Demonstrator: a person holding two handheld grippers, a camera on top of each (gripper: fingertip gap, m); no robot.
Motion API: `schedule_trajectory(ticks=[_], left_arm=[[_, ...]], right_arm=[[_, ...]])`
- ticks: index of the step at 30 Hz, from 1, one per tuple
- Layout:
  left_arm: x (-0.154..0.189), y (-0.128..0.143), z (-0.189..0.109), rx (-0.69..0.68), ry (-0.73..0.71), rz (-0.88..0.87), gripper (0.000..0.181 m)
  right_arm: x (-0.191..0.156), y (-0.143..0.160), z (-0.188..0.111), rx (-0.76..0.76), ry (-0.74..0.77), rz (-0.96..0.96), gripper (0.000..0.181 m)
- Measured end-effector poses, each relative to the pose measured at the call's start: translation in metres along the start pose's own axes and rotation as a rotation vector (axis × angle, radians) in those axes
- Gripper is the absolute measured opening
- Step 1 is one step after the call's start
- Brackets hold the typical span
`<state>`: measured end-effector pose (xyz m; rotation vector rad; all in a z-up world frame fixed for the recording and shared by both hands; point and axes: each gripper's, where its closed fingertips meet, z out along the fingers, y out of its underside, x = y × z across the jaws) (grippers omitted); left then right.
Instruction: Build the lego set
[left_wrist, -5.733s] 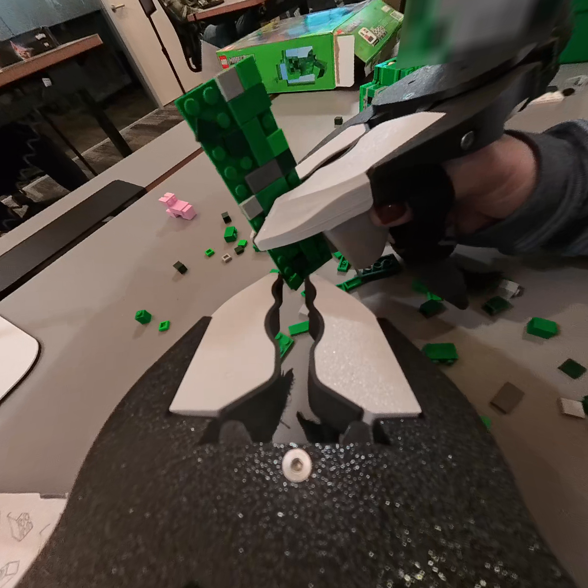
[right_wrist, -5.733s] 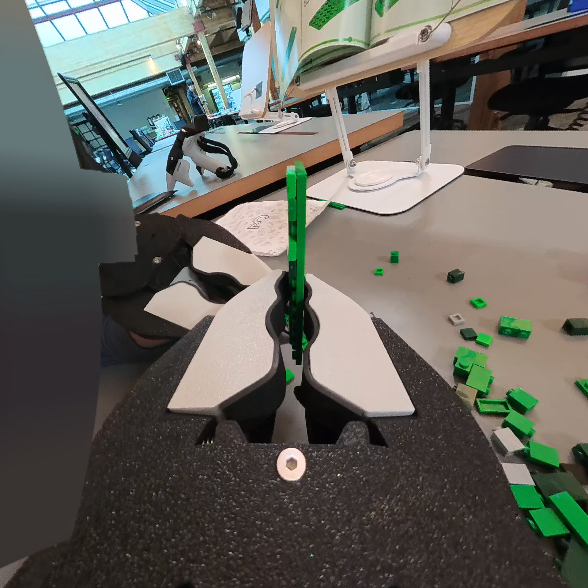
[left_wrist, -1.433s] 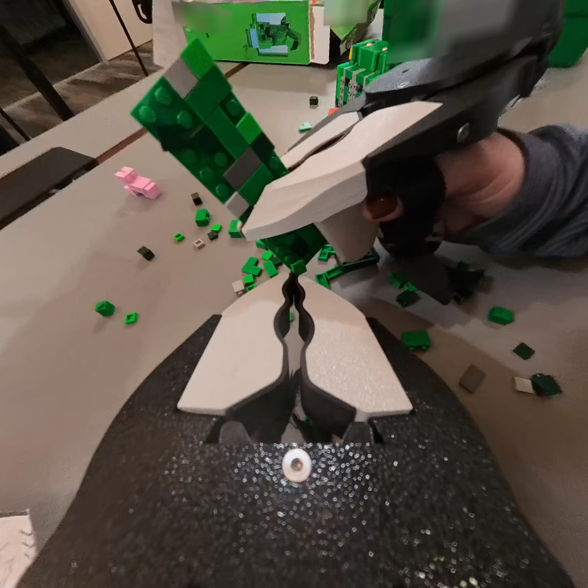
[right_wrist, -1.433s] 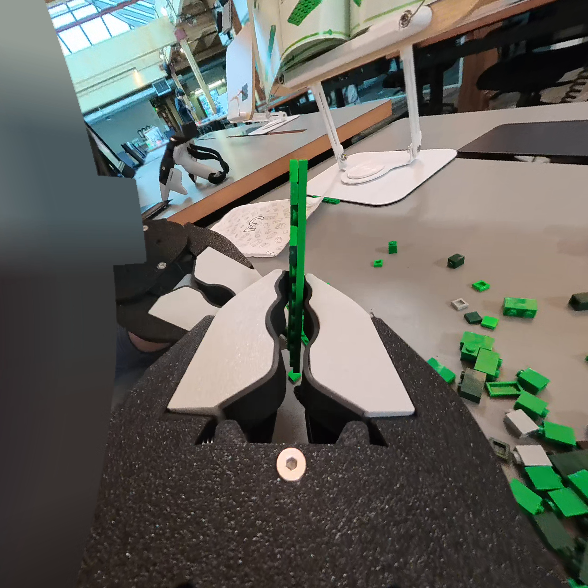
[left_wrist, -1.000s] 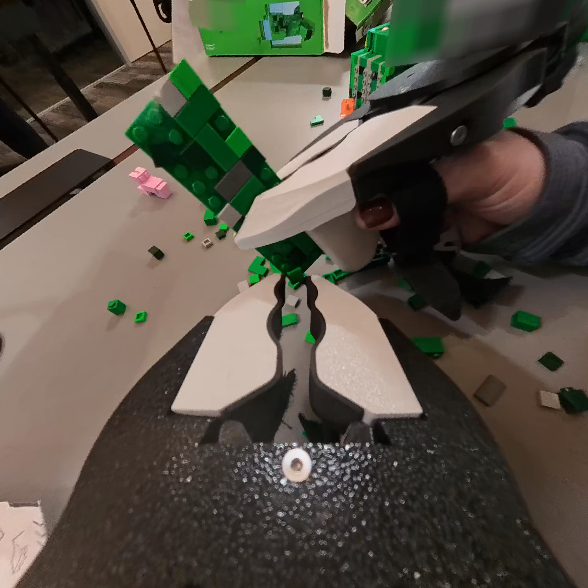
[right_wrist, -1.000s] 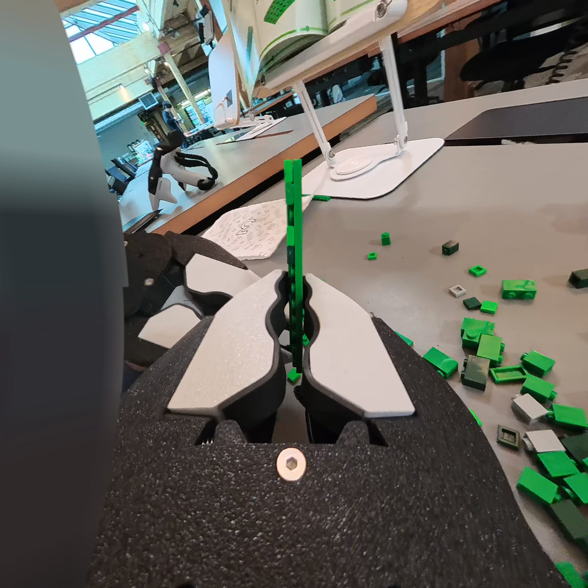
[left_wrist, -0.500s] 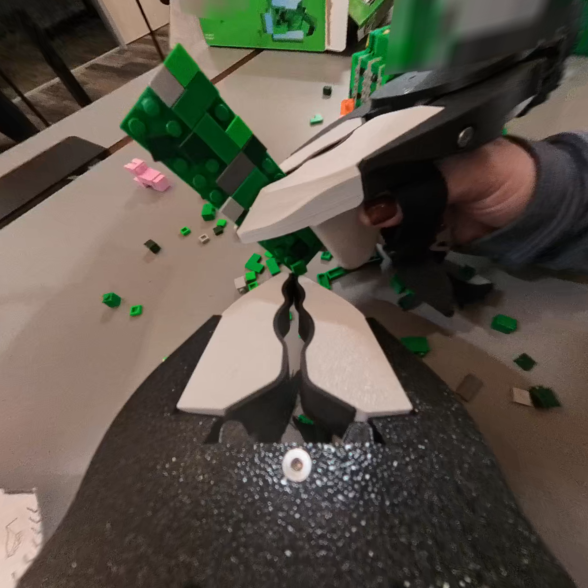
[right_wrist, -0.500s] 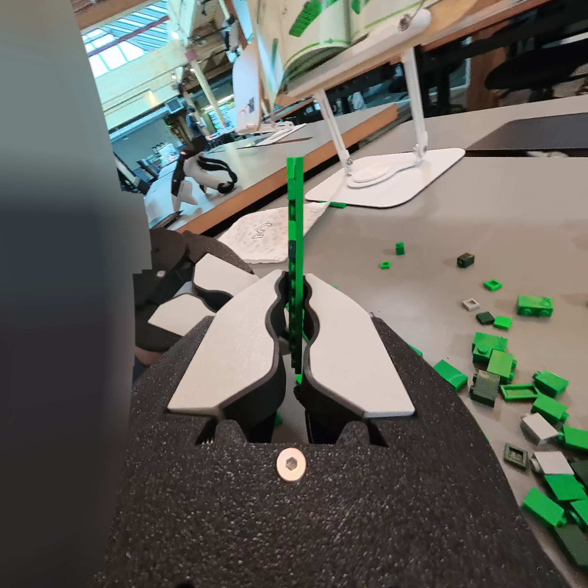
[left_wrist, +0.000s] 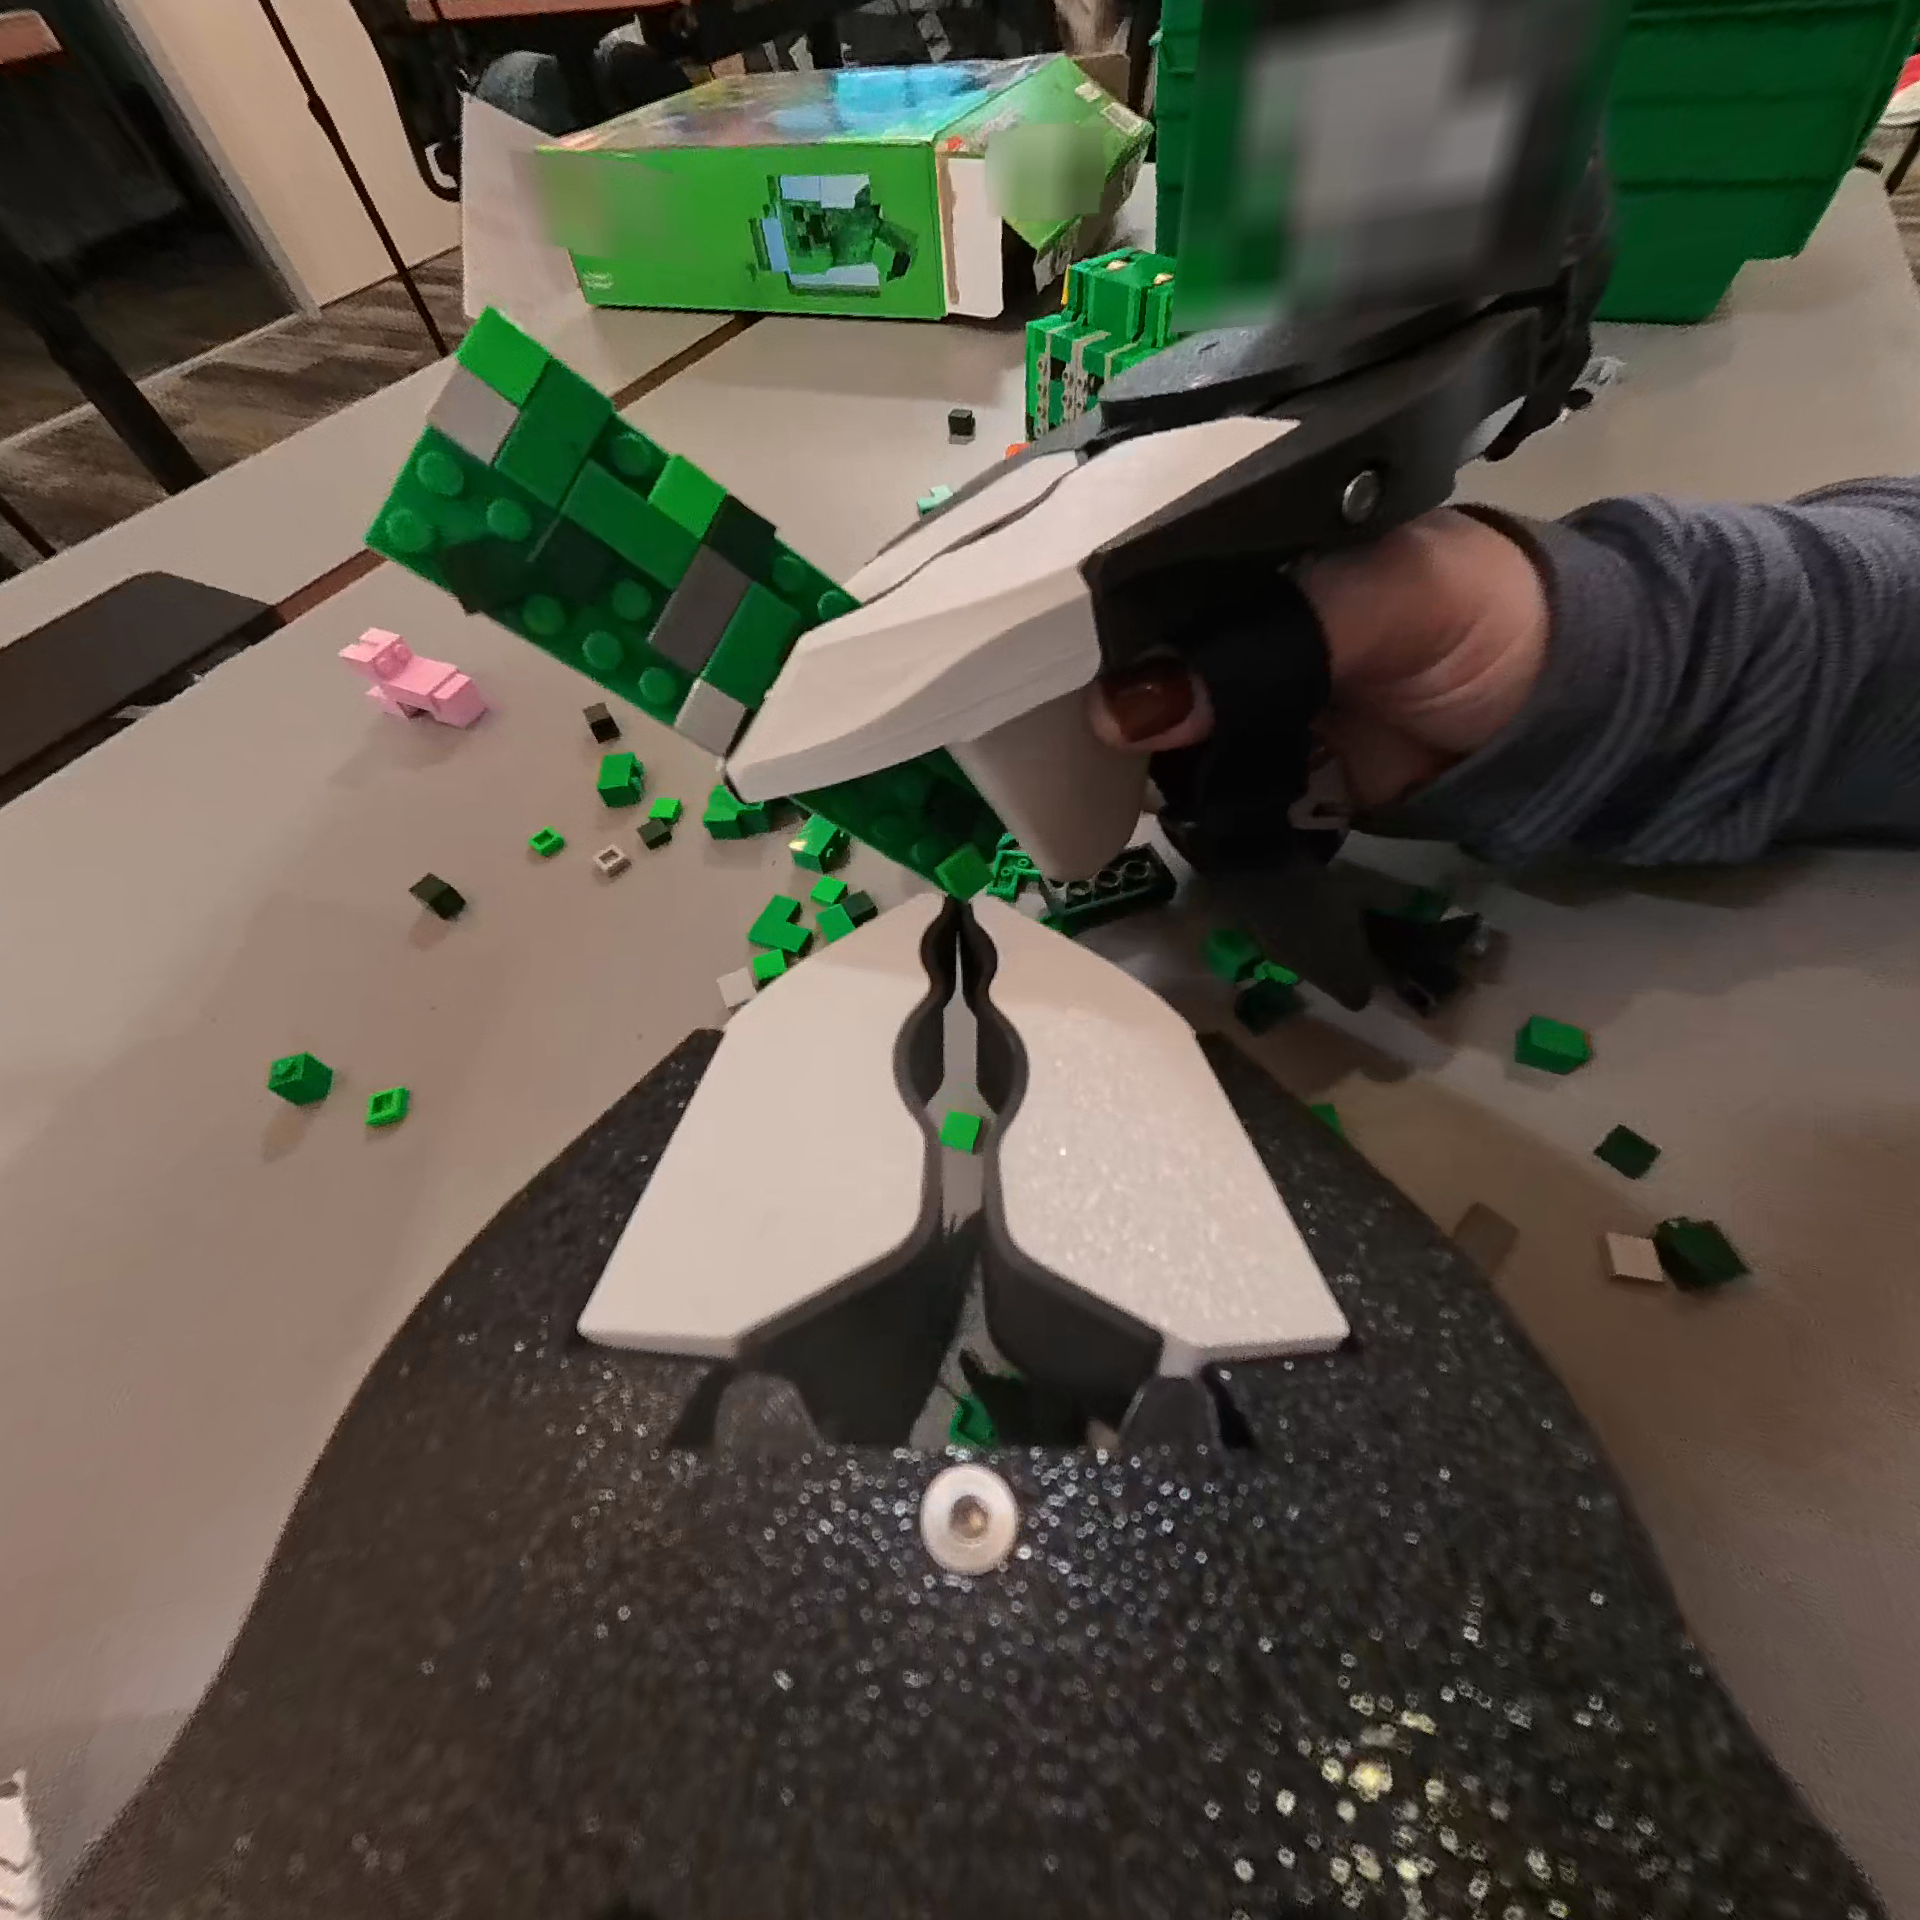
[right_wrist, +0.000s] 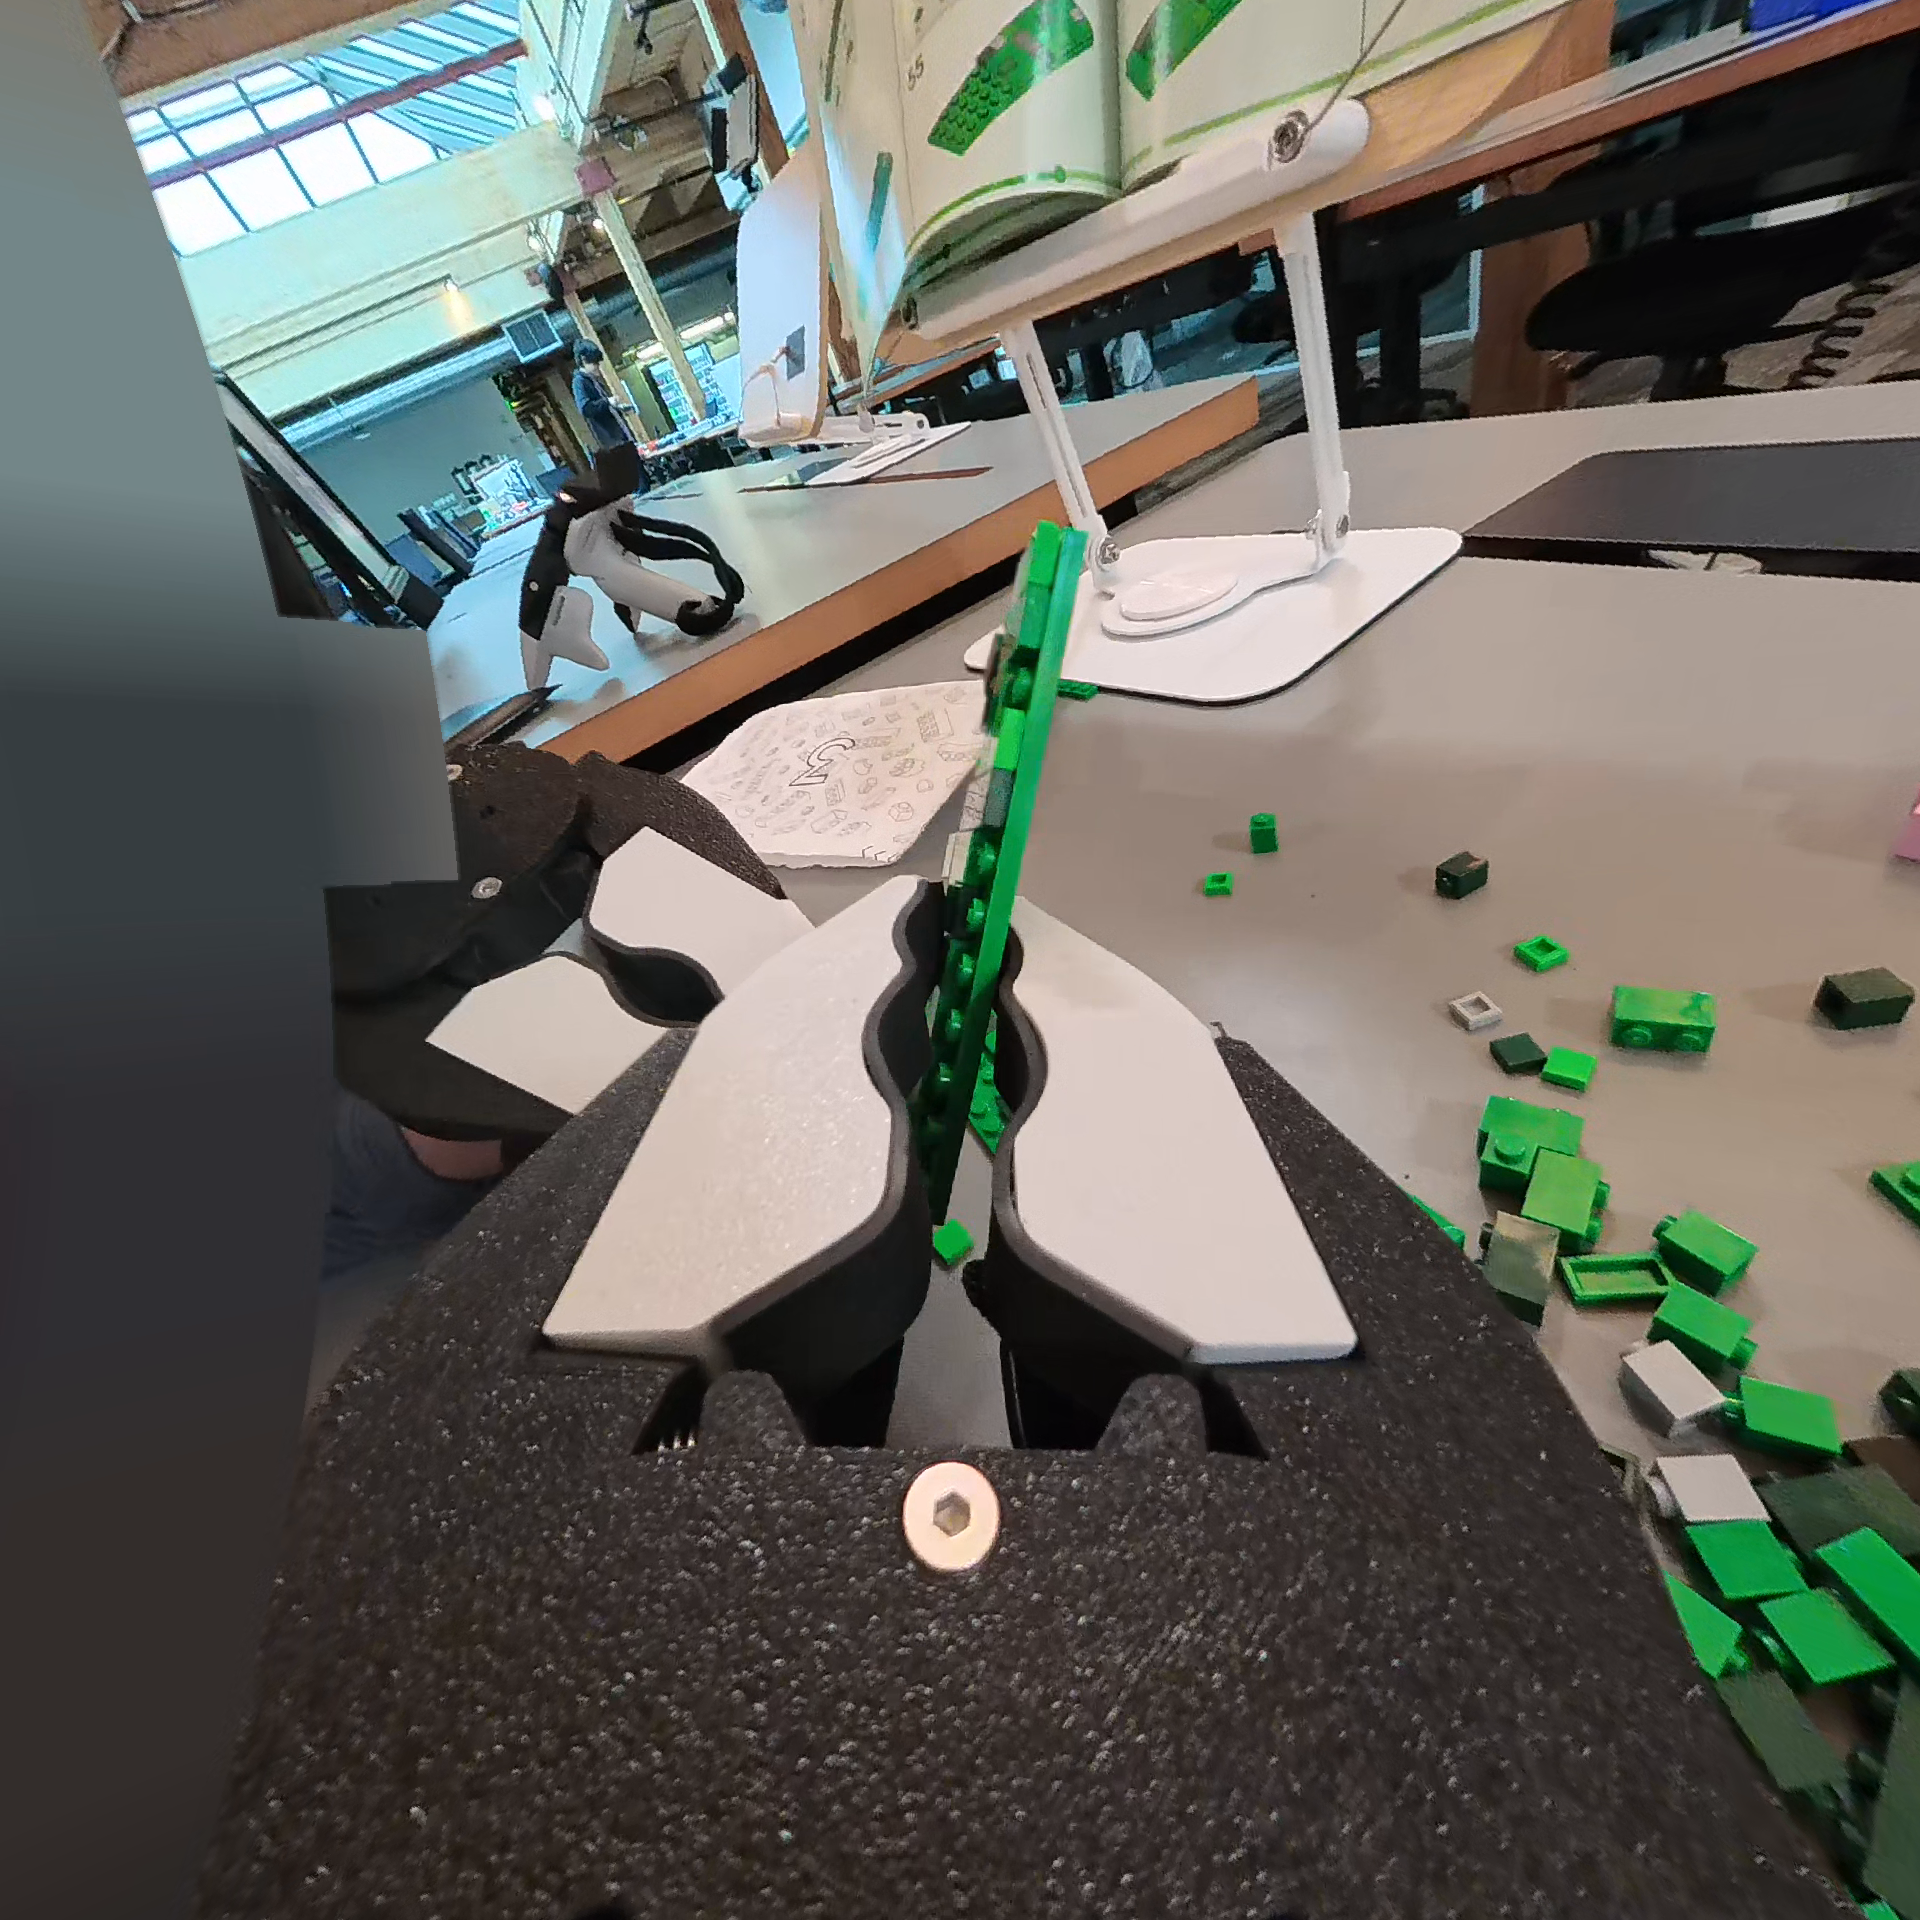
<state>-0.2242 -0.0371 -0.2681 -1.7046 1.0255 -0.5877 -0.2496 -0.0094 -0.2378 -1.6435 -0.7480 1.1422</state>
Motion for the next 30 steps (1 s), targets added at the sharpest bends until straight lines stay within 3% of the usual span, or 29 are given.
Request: schedule_trajectory(ticks=[4, 7, 14, 18, 30], left_arm=[[0.0, -0.001, -0.001, 0.006, -0.001, 0.019, 0.0], [0.011, -0.019, -0.007, 0.113, 0.052, 0.015, 0.0], [-0.009, 0.007, 0.003, -0.048, -0.079, 0.052, 0.013], [-0.008, 0.003, 0.006, -0.048, -0.138, 0.127, 0.02], [-0.015, 0.005, 0.007, -0.107, -0.261, 0.258, 0.018]], right_arm=[[0.004, 0.0, -0.001, -0.005, 0.037, -0.008, 0.006], [0.016, 0.002, -0.003, -0.012, 0.073, 0.0, 0.006], [0.007, -0.002, -0.002, 0.037, -0.011, 0.123, 0.005], [0.001, 0.001, 0.002, 0.043, -0.042, 0.165, 0.005], [-0.001, -0.004, 0.002, 0.157, -0.038, 0.296, 0.006]])
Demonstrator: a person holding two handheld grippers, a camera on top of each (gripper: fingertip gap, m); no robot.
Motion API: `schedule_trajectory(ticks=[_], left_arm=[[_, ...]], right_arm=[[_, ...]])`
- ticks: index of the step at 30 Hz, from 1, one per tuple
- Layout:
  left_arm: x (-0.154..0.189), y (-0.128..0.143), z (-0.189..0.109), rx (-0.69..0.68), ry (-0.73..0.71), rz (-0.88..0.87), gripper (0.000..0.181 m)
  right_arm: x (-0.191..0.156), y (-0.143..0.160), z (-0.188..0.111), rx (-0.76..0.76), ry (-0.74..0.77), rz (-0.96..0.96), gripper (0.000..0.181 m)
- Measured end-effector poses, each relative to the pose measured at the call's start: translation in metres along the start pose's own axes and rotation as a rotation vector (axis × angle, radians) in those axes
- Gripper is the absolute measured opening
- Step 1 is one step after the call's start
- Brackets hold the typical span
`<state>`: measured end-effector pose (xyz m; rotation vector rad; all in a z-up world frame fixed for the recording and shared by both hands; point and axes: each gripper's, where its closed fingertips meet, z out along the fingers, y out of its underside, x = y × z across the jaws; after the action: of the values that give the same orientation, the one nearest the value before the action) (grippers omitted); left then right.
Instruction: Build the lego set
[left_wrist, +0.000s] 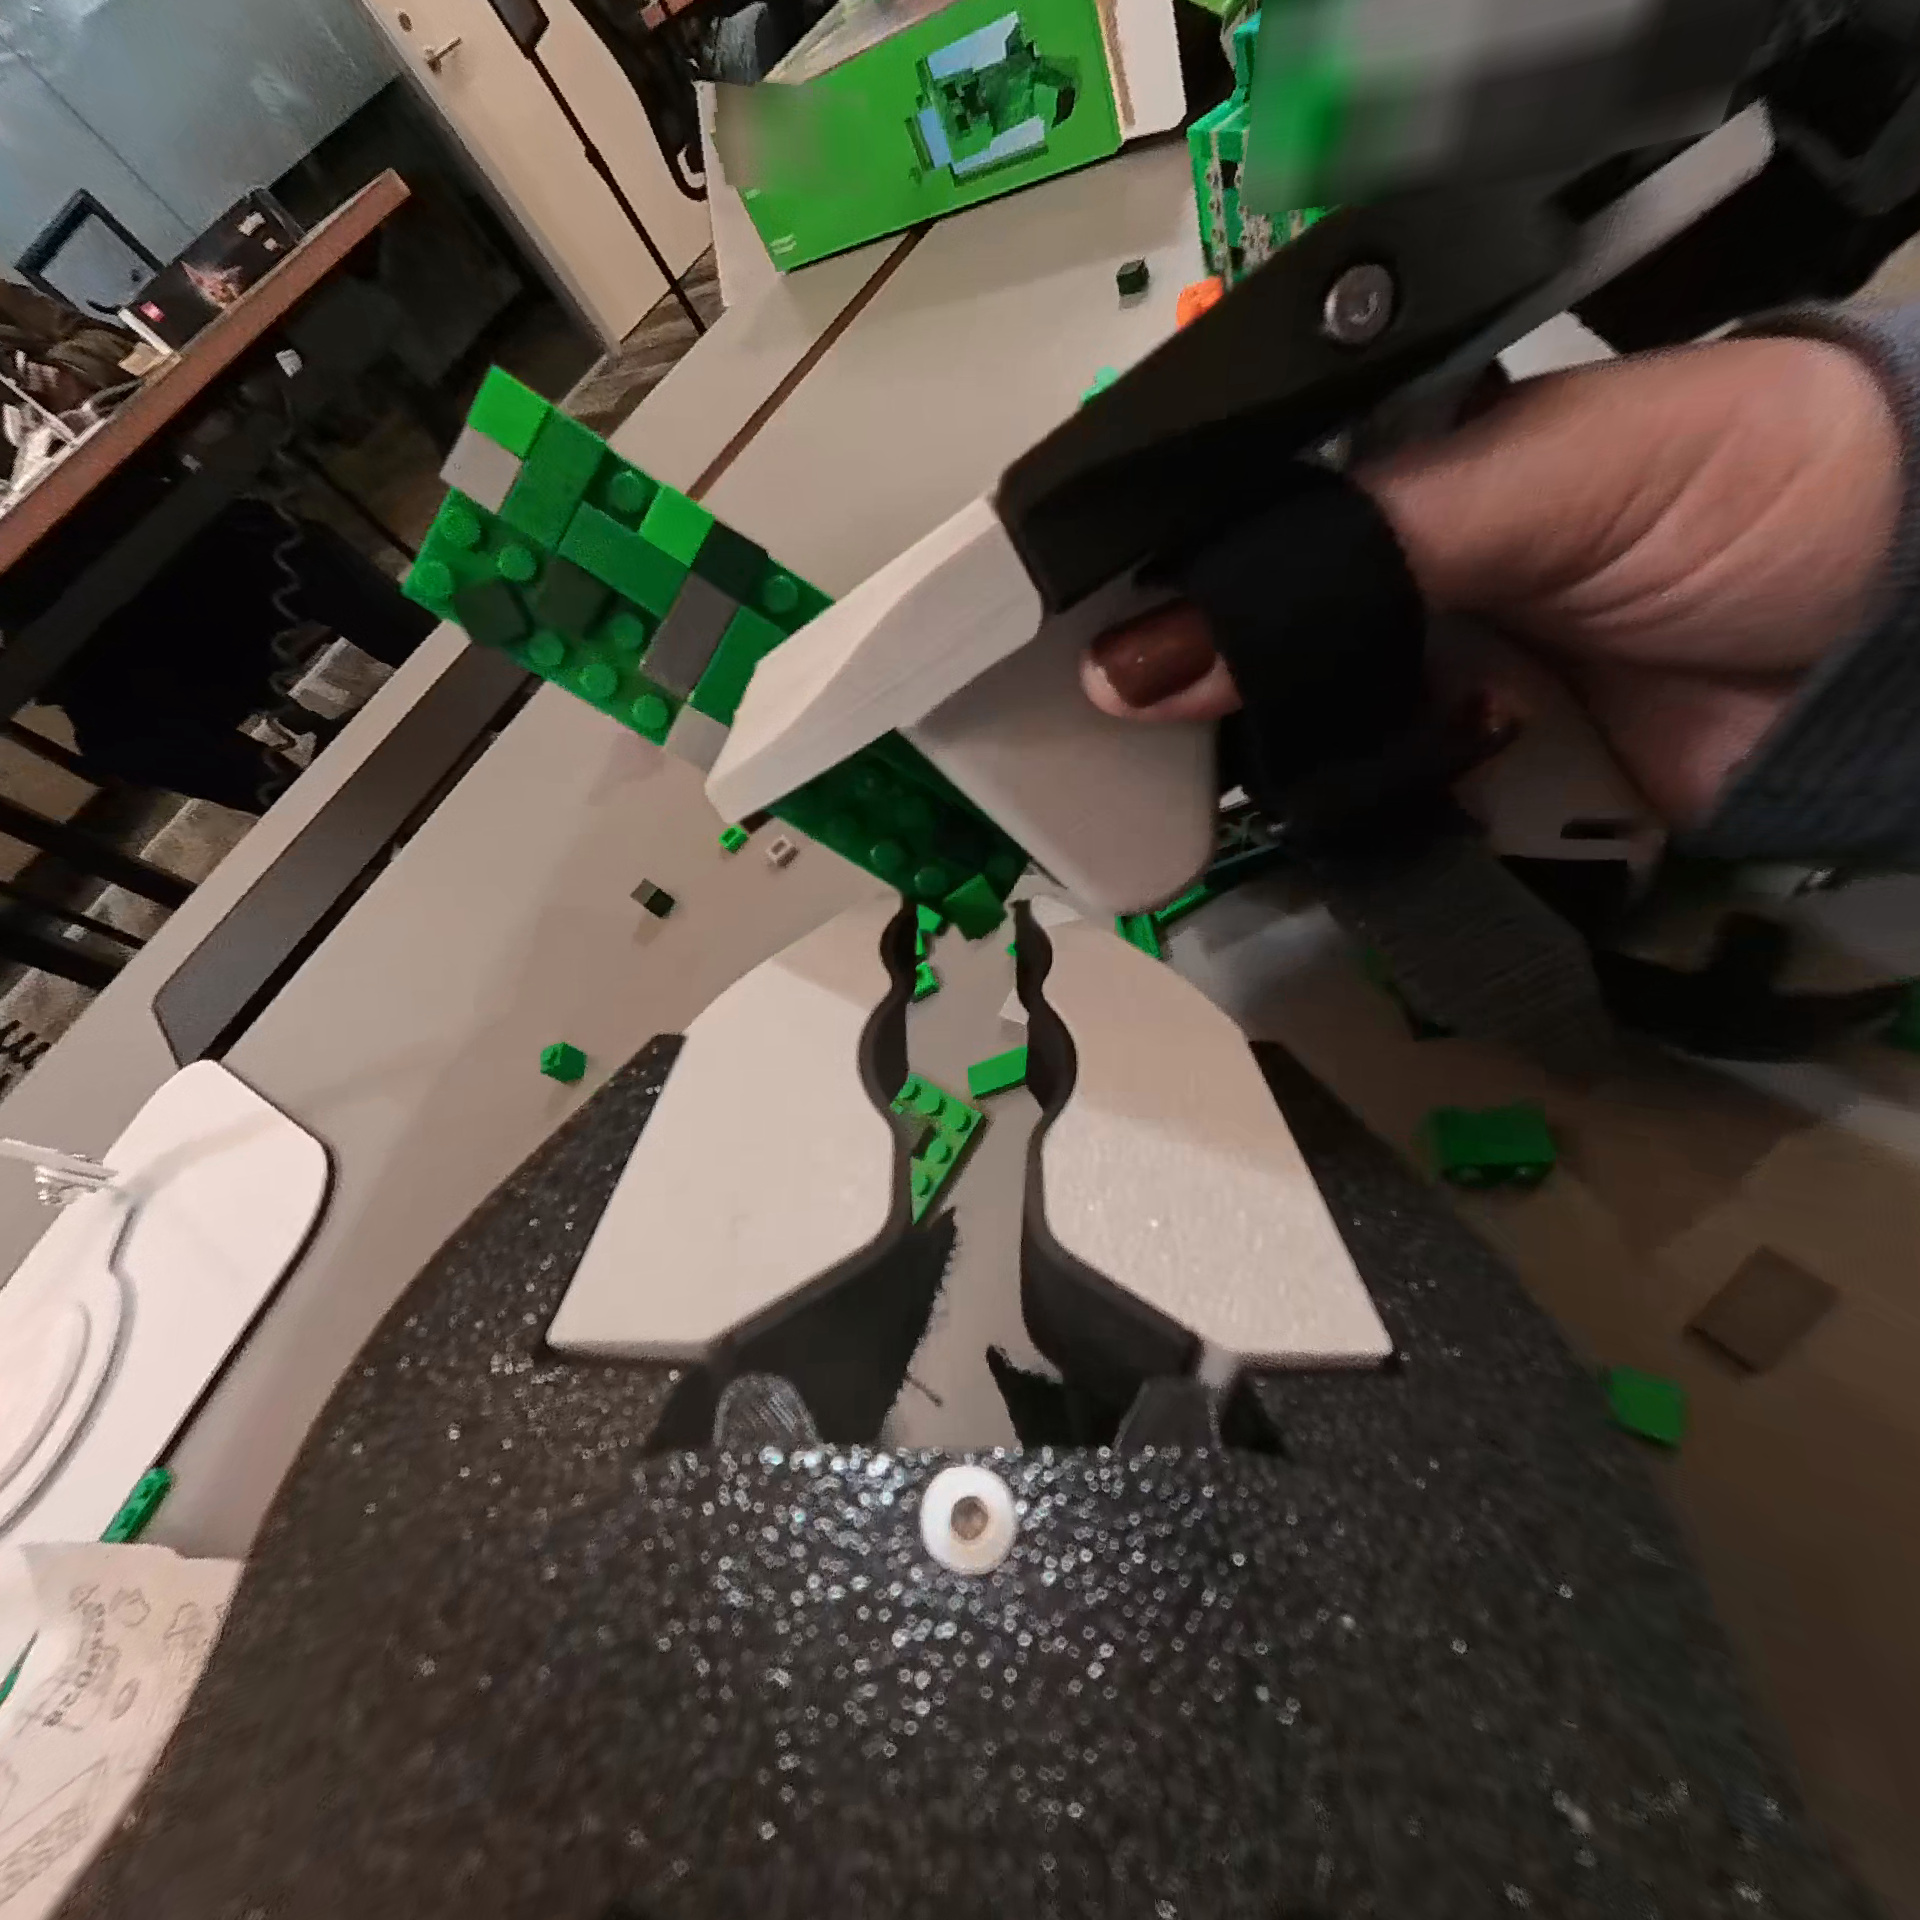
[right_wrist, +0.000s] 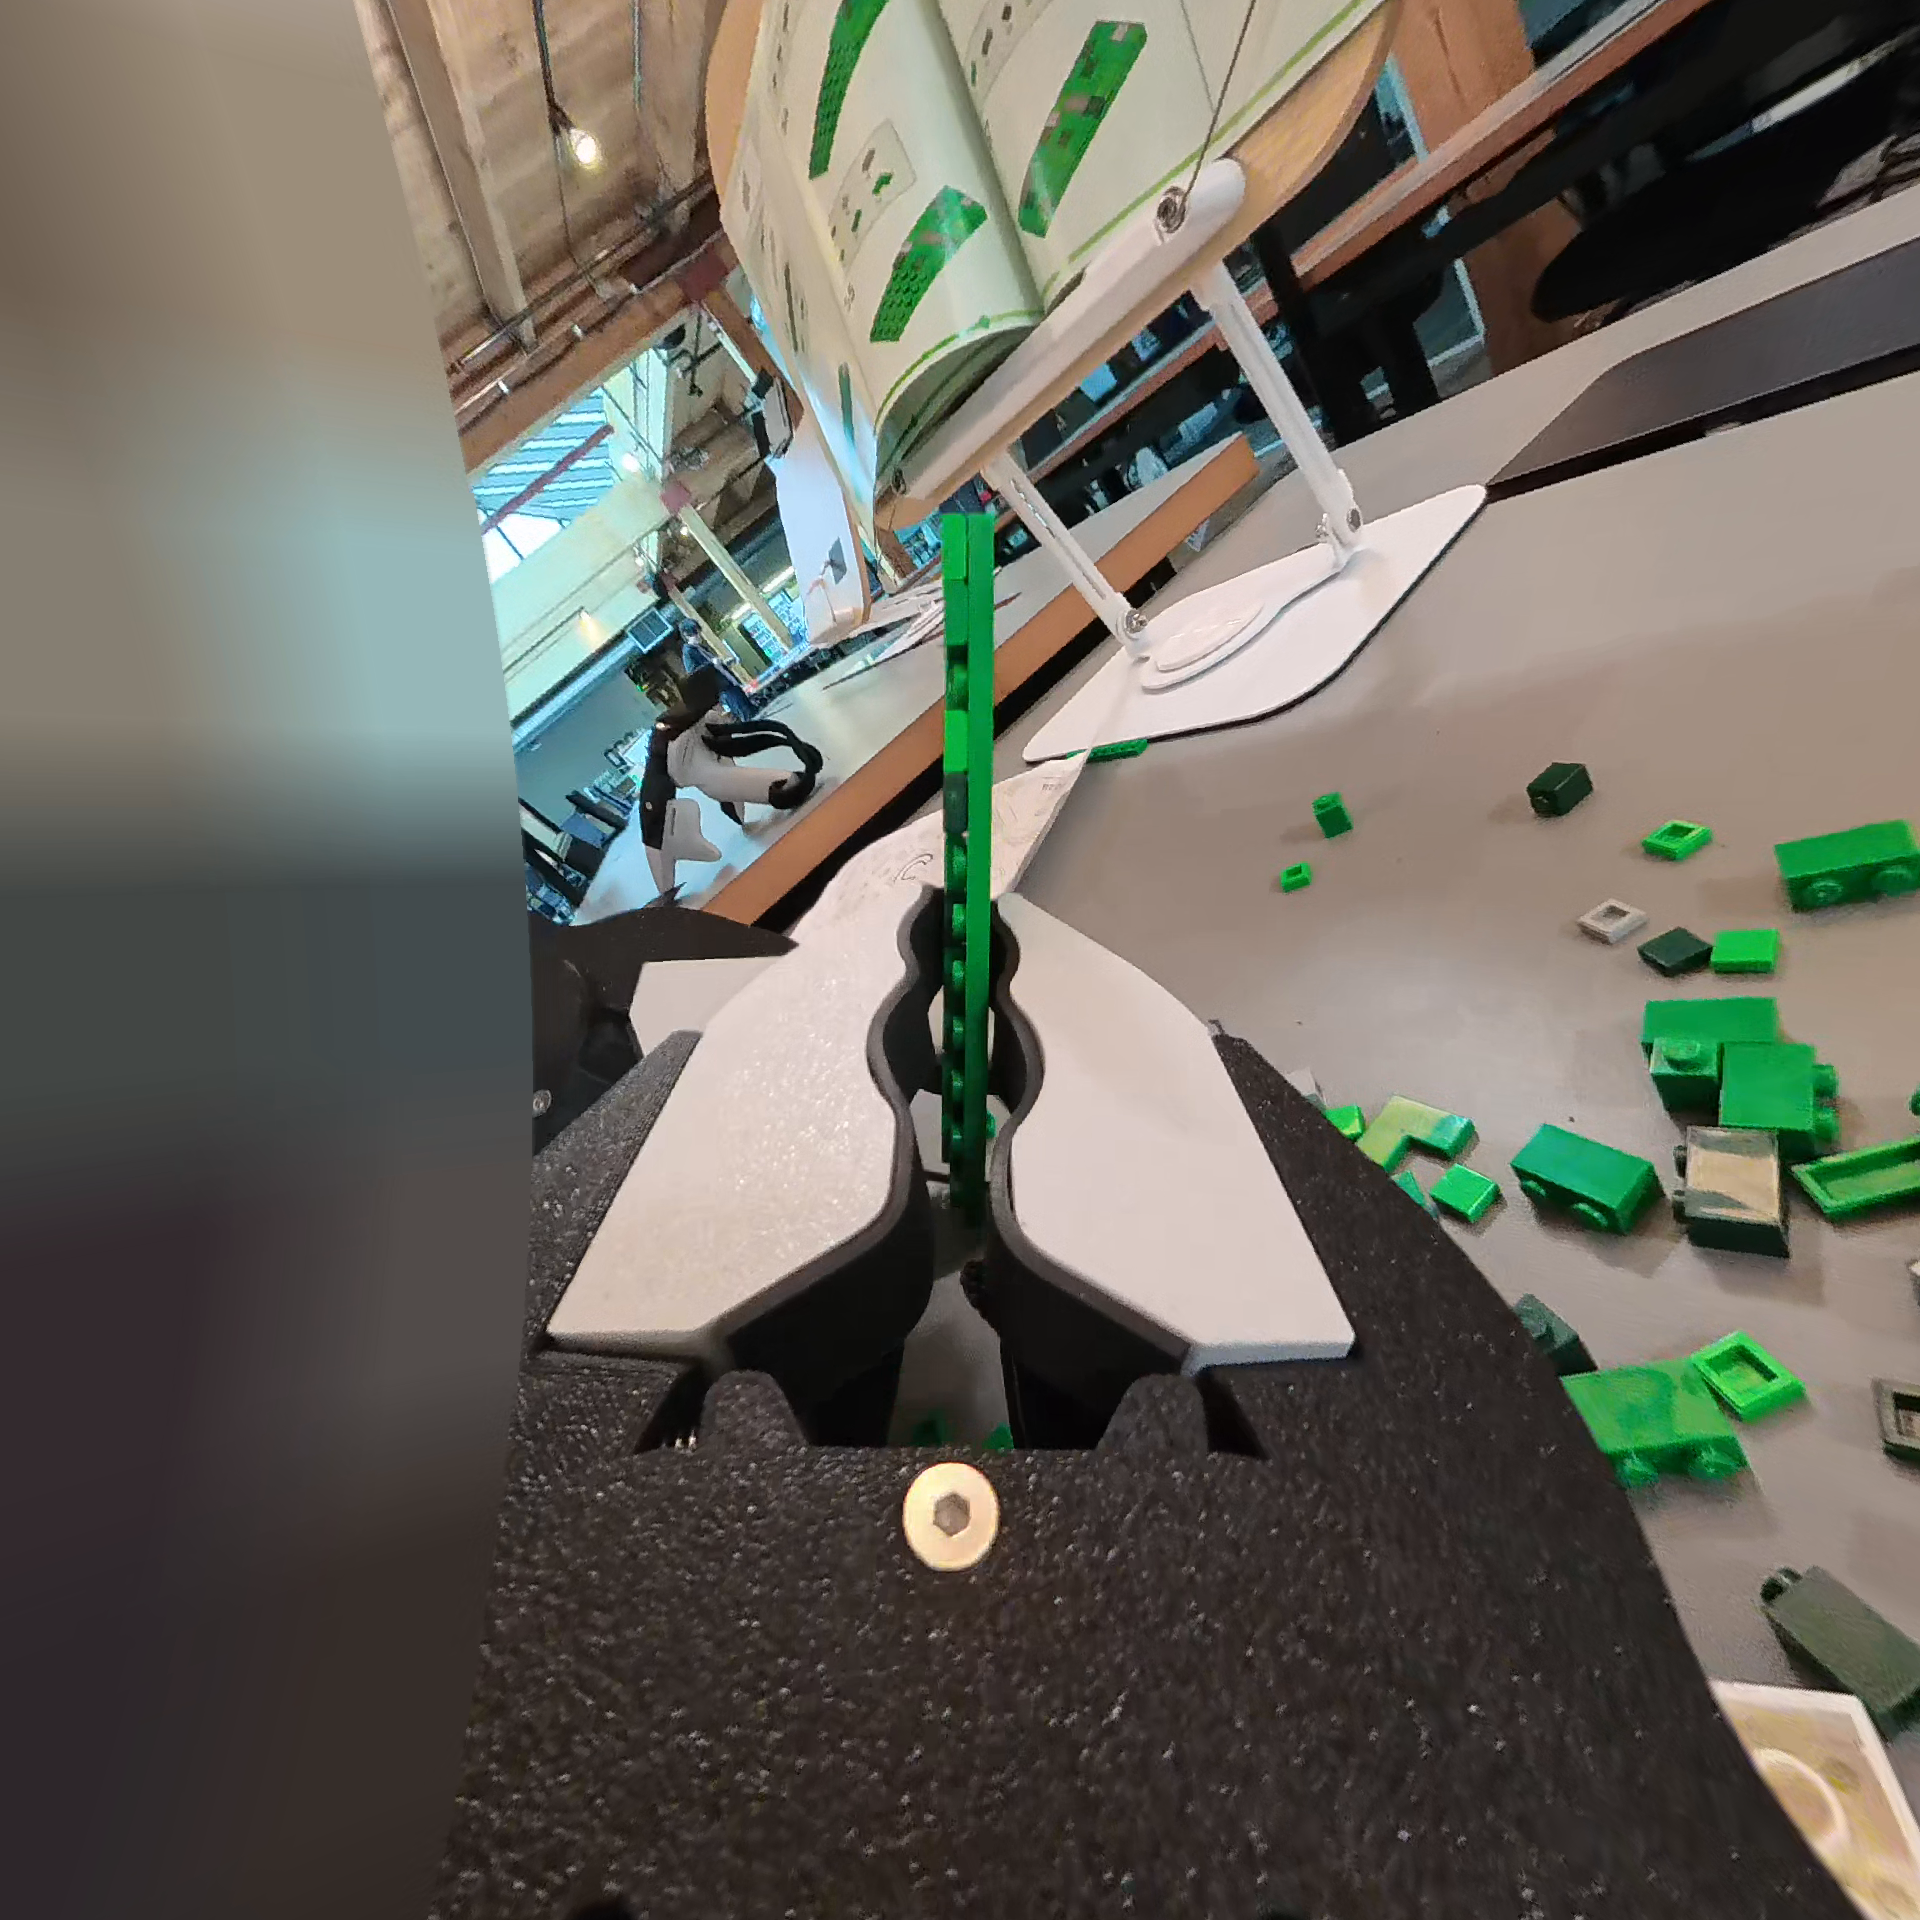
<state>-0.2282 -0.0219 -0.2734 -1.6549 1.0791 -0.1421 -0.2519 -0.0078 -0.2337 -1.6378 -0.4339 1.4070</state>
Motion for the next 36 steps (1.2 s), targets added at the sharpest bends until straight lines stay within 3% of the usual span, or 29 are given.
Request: schedule_trajectory(ticks=[8, 16, 27, 31, 36], left_arm=[[-0.003, -0.003, -0.004, 0.017, -0.002, -0.066, 0.013], [0.0, -0.003, -0.007, 0.032, 0.11, -0.238, 0.006], [0.013, -0.007, -0.01, 0.122, 0.395, -0.51, 0.0], [0.008, -0.014, -0.017, 0.206, 0.488, -0.652, 0.0], [-0.011, -0.005, -0.014, 0.199, 0.351, -0.611, 0.0]], right_arm=[[-0.009, -0.002, 0.001, -0.003, 0.006, -0.157, 0.006], [-0.017, -0.002, 0.0, -0.056, -0.012, -0.353, 0.006], [-0.027, 0.002, -0.004, -0.131, -0.108, -0.541, 0.006], [-0.024, -0.004, -0.007, -0.098, -0.142, -0.428, 0.005], [-0.011, -0.003, -0.007, -0.108, -0.142, -0.243, 0.005]])
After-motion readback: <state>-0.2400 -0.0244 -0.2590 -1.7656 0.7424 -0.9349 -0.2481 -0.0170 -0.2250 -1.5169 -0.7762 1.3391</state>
